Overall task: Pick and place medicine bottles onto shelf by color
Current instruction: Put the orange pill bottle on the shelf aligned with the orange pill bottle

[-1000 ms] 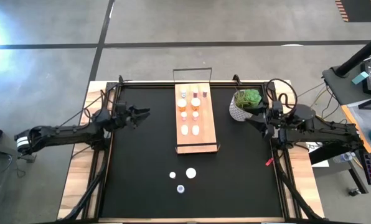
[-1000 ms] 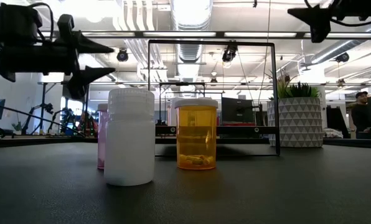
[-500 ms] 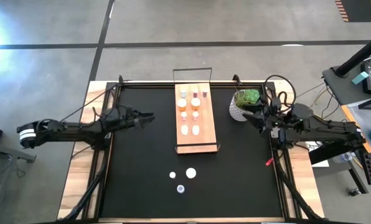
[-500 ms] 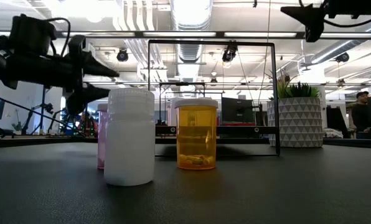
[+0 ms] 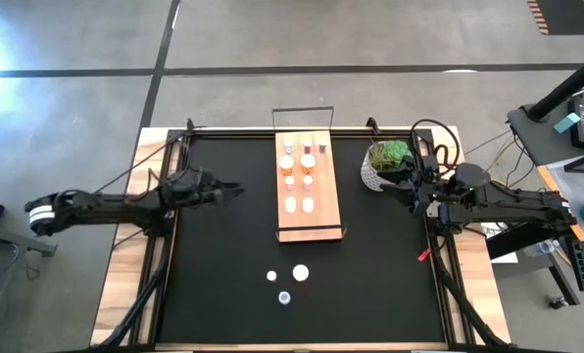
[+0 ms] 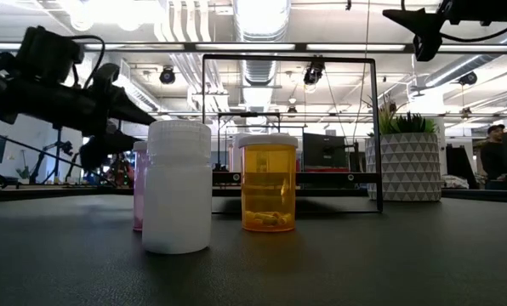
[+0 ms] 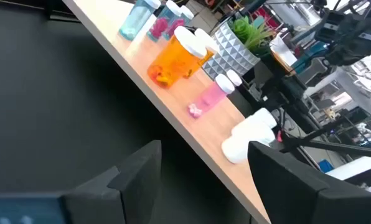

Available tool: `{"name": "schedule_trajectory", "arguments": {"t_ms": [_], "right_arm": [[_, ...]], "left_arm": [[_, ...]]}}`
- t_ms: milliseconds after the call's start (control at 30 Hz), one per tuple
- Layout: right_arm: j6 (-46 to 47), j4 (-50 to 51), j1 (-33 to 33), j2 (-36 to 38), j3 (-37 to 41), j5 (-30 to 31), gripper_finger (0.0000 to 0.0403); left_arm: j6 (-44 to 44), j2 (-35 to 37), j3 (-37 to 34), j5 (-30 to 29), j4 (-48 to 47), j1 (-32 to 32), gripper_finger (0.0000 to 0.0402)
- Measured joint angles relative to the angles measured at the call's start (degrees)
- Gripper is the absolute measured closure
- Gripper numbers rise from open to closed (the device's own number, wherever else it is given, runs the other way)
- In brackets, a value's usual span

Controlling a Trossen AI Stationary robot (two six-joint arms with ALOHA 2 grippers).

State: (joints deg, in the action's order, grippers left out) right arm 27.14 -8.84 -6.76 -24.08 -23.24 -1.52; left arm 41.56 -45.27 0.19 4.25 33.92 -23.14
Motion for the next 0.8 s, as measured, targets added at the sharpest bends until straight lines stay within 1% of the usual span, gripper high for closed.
{"name": "schedule_trajectory", "arguments": {"t_ms": [33, 133, 300, 433, 533, 667, 800], "right_arm": [[0.0, 0.0, 0.0, 0.0, 0.0, 0.0, 0.0177], [0.0, 0.0, 0.0, 0.0, 0.0, 0.8, 0.0177], [-0.7, -1.0, 0.0, -2.0, 0.0, 1.1, 0.0177], [-0.8, -6.0, 0.0, -6.9, -0.3, 1.1, 0.0177], [-0.7, -5.9, 0.0, -12.2, -2.5, 1.1, 0.0177], [-1.0, -2.3, 0.0, -19.2, -7.9, 1.1, 0.0177], [-2.7, 9.6, 0.3, -25.7, -15.6, 1.1, 0.0177]], "left_arm": [[0.0, 2.4, 0.0, 0.0, -1.7, 0.0, 0.0178], [0.0, 8.1, 0.0, 0.0, -2.1, 0.0, 0.0178], [0.0, 14.1, 0.0, 0.1, -1.4, 0.0, 0.0178], [0.0, 18.3, 0.0, 0.2, -1.5, 0.0, 0.0178], [0.0, 21.4, 0.0, 0.2, -1.6, 0.0, 0.0178], [0.0, 26.0, 0.0, 0.2, -1.5, 0.0, 0.0178], [0.0, 30.0, 0.0, 0.2, -1.5, 0.0, 0.0178]]}}
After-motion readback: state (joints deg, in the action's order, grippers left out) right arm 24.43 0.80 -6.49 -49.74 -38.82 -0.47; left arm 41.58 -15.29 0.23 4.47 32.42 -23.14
